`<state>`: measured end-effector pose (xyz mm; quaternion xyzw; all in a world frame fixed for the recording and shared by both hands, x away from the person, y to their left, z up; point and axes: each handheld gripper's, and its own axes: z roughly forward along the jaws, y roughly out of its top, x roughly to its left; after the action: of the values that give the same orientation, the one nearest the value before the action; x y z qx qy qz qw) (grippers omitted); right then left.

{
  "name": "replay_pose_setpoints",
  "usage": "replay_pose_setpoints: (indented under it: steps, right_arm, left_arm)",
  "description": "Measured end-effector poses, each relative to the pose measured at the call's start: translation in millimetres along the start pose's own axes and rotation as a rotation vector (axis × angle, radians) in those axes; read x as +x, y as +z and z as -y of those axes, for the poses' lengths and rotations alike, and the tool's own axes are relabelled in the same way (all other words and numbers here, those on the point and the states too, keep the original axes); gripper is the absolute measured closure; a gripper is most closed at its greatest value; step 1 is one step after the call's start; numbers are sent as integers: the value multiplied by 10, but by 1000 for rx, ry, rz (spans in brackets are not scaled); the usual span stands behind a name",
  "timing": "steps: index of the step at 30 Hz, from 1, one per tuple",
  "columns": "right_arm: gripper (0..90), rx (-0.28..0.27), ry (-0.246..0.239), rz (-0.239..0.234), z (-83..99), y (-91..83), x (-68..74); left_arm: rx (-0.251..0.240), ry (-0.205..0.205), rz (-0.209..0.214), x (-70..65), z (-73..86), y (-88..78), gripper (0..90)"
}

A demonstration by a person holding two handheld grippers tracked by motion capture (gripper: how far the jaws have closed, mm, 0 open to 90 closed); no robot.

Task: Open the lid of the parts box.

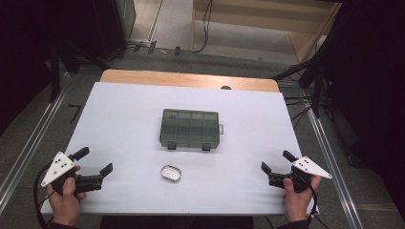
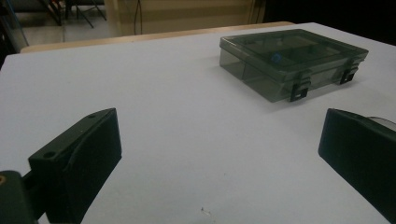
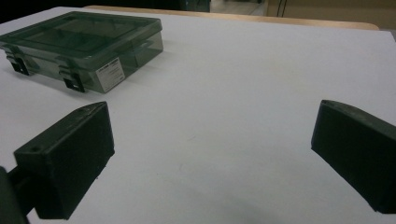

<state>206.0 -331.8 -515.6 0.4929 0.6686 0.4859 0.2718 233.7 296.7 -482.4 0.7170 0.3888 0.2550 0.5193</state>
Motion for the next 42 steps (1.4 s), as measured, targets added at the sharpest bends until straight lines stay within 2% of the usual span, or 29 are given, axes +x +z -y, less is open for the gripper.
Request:
replay_pose_setpoints:
  steps: [5, 8, 10, 13, 15, 16, 19, 23, 26, 33, 35, 42]
  right_arm:
    - [0, 2, -3, 0, -19, -4, 13]
    - [0, 0, 0, 8, -41, -9, 26]
    - [0, -5, -13, -4, -67, -19, 43]
    - [0, -3, -14, -1, -102, -22, 69]
    - [0, -6, -4, -7, -137, -19, 81]
    - [0, -7, -2, -16, -159, -14, 87]
    - [0, -7, -2, -17, -236, -5, 122]
    - [0, -3, -12, -25, -338, 21, 177]
    - [0, -4, -30, -30, -416, 47, 215]
    - [0, -9, -37, -52, -563, 135, 276]
    - [0, -6, -35, -52, -600, 163, 293]
    - [0, -9, -27, -81, -728, 242, 345]
  left_arm:
    - [-3, 6, 23, -57, -43, 17, 0]
    - [-12, 14, 8, -85, -70, 11, 0]
    - [-10, 36, 5, -137, -125, 21, 0]
    - [-11, 33, 30, -186, -202, 45, 0]
    - [5, 15, 22, -217, -256, 73, 0]
    - [1, 9, 36, -225, -277, 83, 0]
    - [10, 14, 43, -250, -342, 114, 0]
    - [28, 8, 55, -261, -426, 175, 0]
    - [30, -12, 75, -259, -476, 236, 0]
    - [31, -17, 88, -299, -570, 385, 0]
    - [33, -15, 71, -322, -596, 424, 52]
    - [48, -20, 99, -373, -669, 562, 57]
